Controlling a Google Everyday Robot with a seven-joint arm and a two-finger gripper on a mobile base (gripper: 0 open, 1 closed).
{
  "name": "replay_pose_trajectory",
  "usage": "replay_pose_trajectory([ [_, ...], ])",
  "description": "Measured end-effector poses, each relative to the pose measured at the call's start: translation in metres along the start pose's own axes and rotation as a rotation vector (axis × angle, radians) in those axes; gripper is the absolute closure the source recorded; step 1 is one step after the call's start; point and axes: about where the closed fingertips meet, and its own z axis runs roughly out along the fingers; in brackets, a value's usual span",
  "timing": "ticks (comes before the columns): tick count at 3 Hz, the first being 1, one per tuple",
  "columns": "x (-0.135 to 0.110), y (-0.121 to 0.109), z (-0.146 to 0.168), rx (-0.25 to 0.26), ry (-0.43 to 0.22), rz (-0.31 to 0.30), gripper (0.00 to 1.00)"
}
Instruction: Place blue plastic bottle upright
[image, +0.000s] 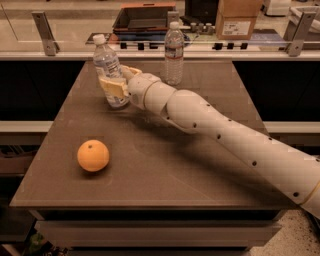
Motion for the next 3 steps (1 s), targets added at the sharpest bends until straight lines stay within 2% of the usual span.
replay_pose_trajectory([
  [3, -0.0011, -0.0001, 0.0001, 0.000, 0.000, 0.001, 0.13],
])
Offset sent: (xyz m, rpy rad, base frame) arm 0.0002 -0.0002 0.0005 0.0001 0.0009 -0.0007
